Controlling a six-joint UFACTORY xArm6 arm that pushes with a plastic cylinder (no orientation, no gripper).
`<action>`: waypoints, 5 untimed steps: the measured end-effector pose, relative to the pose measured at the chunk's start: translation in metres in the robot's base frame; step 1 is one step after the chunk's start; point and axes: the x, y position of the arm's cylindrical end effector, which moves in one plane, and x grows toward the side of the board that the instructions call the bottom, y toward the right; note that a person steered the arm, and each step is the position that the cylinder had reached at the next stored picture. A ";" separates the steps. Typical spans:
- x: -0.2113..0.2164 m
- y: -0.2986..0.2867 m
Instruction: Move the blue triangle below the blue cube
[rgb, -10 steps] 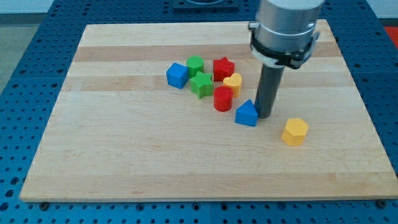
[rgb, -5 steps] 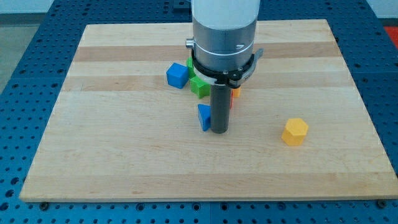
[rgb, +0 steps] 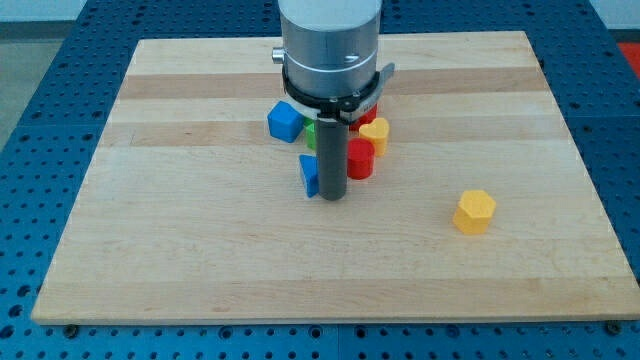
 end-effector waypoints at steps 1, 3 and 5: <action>-0.007 -0.011; -0.018 -0.036; -0.037 -0.043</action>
